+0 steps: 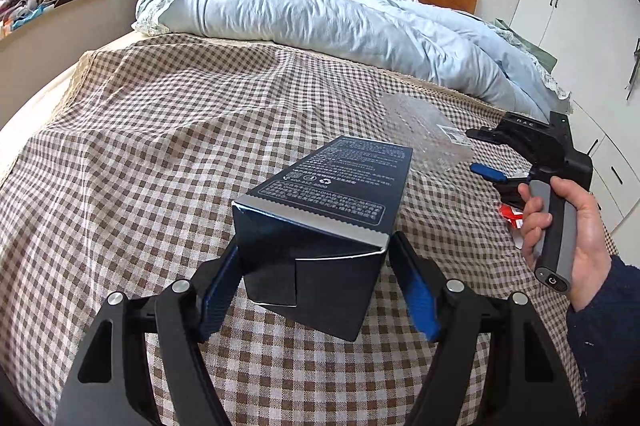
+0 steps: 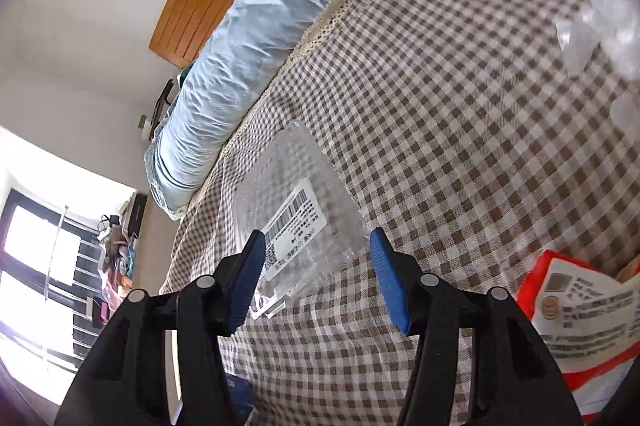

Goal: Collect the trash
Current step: 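Grasp the dark blue box with the left tool while the right tool grasps the clear plastic tray, then carry box and tray to the wastebasket and open both tools over it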

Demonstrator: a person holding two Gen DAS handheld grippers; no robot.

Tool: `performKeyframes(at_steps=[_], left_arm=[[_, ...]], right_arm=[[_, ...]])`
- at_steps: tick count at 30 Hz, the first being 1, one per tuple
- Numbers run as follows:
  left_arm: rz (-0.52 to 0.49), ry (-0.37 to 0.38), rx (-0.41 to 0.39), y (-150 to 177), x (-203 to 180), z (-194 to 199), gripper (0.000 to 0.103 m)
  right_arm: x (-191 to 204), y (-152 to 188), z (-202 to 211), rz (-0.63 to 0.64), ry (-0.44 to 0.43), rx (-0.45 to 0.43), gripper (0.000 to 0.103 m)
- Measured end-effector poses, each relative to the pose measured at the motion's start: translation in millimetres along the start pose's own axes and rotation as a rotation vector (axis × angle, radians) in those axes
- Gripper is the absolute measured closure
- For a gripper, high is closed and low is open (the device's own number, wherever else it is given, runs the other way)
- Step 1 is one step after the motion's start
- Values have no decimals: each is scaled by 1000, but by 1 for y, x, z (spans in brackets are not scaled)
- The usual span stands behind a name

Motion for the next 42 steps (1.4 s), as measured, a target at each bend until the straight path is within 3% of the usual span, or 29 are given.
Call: performKeyframes(at_steps=[1, 3, 5, 9, 15, 19, 23, 26, 34, 39, 42], left_arm=[[-5, -2, 1, 0, 0, -1, 33], [-8, -4, 3, 2, -1, -1, 33], [-15, -5, 3, 2, -3, -1, 33], [-25, -25, -1, 2, -2, -2, 33], [-83, -63, -19, 2, -14, 8, 33], [-136, -45, -26, 6, -43, 24, 34], [-196, 7, -41, 12, -92, 54, 36], [-254, 87, -64, 18, -146, 83, 38], [-461, 313, -87, 58, -302, 148, 41], [-566, 451, -103, 92, -394, 195, 41], [-619, 533, -86, 119, -450, 215, 41]], right_arm=[[-3, 0, -2, -18, -3, 0, 50], [1, 0, -4, -10, -41, -1, 67], [9, 0, -1, 12, -62, -2, 73], [43, -2, 22, 173, -56, -53, 82], [68, 2, 109, 502, 15, -140, 83], [50, 5, 189, 578, 39, -201, 83], [8, 10, 286, 590, 72, -280, 83], [-33, 14, 374, 580, 110, -364, 83], [-168, 61, 575, 523, 343, -520, 83], [-255, 113, 650, 447, 533, -551, 83], [-304, 148, 668, 390, 617, -523, 82]])
Point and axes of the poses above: each gripper's, at about its wrist camera, not at the fingertips, and z roughly against the way its jaws point, x to its left, y to its underside, the point moved 9 cm from there along -z, roughly the way its jaws point, and after that the axes turned 7 degrees about -x, right-handed, at the moved point
